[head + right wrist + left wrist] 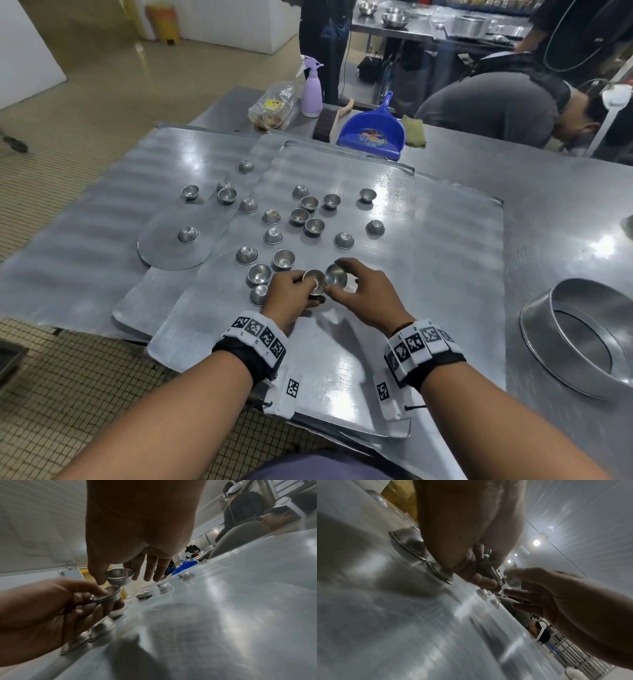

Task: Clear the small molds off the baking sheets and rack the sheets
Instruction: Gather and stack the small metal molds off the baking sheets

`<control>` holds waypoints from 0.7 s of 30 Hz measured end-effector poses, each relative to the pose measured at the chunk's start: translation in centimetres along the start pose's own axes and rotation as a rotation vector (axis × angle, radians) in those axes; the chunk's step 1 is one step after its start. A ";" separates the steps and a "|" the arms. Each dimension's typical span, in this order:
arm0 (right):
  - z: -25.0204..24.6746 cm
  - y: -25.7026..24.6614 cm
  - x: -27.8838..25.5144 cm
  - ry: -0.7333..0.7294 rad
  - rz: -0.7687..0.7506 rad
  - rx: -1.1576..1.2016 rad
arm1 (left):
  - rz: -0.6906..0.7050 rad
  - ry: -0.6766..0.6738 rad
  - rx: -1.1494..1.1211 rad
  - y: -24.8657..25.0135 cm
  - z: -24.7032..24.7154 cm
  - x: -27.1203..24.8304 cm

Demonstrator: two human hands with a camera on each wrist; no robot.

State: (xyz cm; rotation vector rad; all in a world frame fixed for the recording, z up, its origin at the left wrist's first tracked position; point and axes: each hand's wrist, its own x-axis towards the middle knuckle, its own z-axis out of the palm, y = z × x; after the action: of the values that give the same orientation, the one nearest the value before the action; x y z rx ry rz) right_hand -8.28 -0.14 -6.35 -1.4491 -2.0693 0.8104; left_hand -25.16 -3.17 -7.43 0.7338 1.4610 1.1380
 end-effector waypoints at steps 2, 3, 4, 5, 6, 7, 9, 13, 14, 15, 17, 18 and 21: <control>0.3 -0.9 0.2 -0.014 -0.030 -0.007 | 0.002 -0.004 -0.115 0.8 -0.5 -0.3; 0.6 -1.3 0.3 -0.026 -0.040 -0.010 | -0.002 -0.012 -0.155 1.2 -0.8 -0.5; 0.9 -1.8 0.4 -0.042 -0.055 -0.016 | -0.005 -0.024 -0.183 1.5 -1.1 -0.8; 1.1 -2.2 0.5 -0.061 -0.071 -0.025 | -0.003 -0.033 -0.206 1.6 -1.3 -1.1; 1.5 -2.7 0.5 -0.079 -0.086 -0.031 | 0.002 -0.031 -0.215 1.6 -1.5 -1.3; 1.7 -3.1 0.6 -0.091 -0.097 -0.034 | 0.006 -0.022 -0.217 1.6 -1.9 -1.5; 2.3 -3.9 0.8 -0.122 -0.122 -0.038 | 0.020 -0.010 -0.204 1.6 -2.7 -1.8; 3.5 -4.4 1.2 -0.196 -0.176 -0.030 | 0.083 0.050 -0.181 1.5 -5.1 -1.9; 3.7 -4.3 1.3 -0.200 -0.172 -0.025 | 0.084 0.082 -0.186 1.5 -5.7 -1.9; 3.8 -4.1 1.4 -0.200 -0.162 -0.031 | 0.080 0.120 -0.196 1.4 -6.5 -1.8; 3.9 -3.5 1.8 -0.200 -0.129 -0.076 | 0.077 0.181 -0.196 1.2 -7.8 -1.8; 4.0 -3.1 2.1 -0.206 -0.106 -0.103 | 0.077 0.200 -0.182 1.1 -8.3 -1.8; 4.7 -2.6 2.6 -0.267 -0.058 -0.170 | 0.084 0.222 -0.105 0.8 -9.3 -2.2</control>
State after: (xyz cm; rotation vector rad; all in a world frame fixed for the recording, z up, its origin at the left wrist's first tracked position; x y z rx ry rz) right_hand -14.02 0.77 -7.68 -1.4236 -2.4206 0.8624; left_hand -33.77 -7.20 -6.36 0.6154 1.5517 1.3852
